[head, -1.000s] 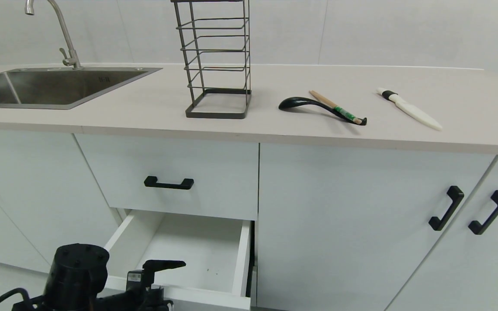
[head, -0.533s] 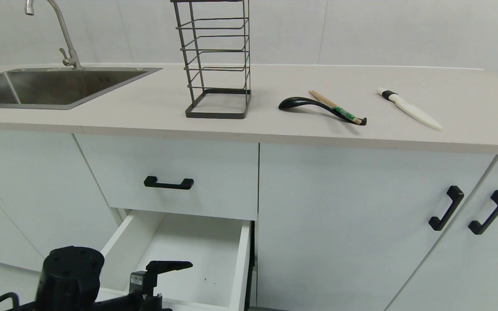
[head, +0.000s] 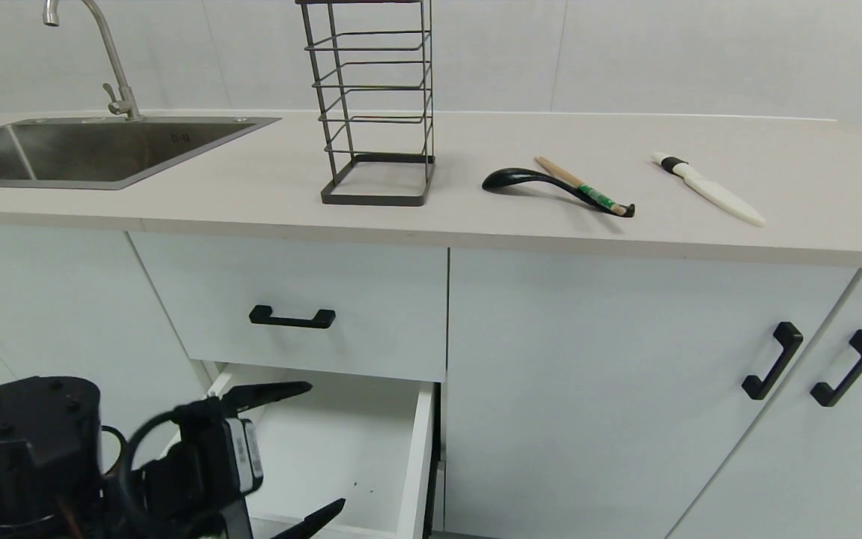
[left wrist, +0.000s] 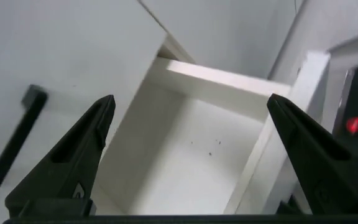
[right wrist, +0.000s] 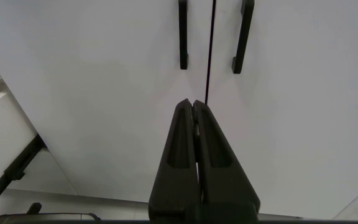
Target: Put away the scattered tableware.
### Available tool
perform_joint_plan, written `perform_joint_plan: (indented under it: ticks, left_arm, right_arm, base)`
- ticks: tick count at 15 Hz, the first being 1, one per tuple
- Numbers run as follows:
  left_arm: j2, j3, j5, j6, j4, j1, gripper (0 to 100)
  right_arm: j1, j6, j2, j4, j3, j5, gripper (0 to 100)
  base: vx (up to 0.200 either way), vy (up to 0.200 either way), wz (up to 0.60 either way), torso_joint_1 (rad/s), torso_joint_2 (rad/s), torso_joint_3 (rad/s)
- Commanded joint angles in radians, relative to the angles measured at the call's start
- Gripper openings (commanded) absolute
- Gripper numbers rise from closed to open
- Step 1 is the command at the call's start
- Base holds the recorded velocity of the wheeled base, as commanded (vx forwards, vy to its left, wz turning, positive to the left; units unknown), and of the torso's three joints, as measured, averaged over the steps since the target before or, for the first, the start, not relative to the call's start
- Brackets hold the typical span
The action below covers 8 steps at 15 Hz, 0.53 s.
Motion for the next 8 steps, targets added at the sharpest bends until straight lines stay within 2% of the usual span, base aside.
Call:
perform_joint_plan:
  ticks: [1, 2, 3, 4, 6, 7, 8]
  left_arm:
    - [-0.171, -0.040, -0.040, -0.160, 0.087, 0.055, 100]
    - [-0.221, -0.015, -0.104, -0.248, 0.109, 0.058, 100]
    - [-0.247, 0.005, -0.132, -0.280, 0.113, 0.060, 100]
    - [-0.298, 0.054, -0.150, -0.330, 0.112, 0.071, 100]
    - [-0.393, 0.118, -0.150, -0.427, 0.105, 0.183, 100]
    - [-0.424, 0.115, -0.147, -0.456, 0.104, 0.242, 100]
    - [-0.437, 0.110, -0.146, -0.465, 0.101, 0.287, 100]
  right_arm:
    - [0.000, 0.000, 0.001, 0.000, 0.000, 0.000, 0]
    - [0.000, 0.000, 0.000, 0.000, 0.000, 0.000, 0]
    - [0.000, 0.000, 0.000, 0.000, 0.000, 0.000, 0]
    - [0.000, 0.000, 0.001, 0.000, 0.000, 0.000, 0]
    - [0.000, 0.000, 0.001, 0.000, 0.000, 0.000, 0]
    - [0.000, 0.000, 0.000, 0.000, 0.000, 0.000, 0]
    - [0.000, 0.000, 0.001, 0.000, 0.000, 0.000, 0]
  base:
    - [0.000, 0.000, 0.00, 0.000, 0.00, 0.000]
    - [0.000, 0.000, 0.00, 0.000, 0.00, 0.000]
    - [0.000, 0.000, 0.00, 0.000, 0.00, 0.000]
    - [0.000, 0.000, 0.00, 0.000, 0.00, 0.000]
    - [0.000, 0.000, 0.00, 0.000, 0.00, 0.000]
    - [0.000, 0.000, 0.00, 0.000, 0.00, 0.000]
    - [0.000, 0.000, 0.00, 0.000, 0.00, 0.000]
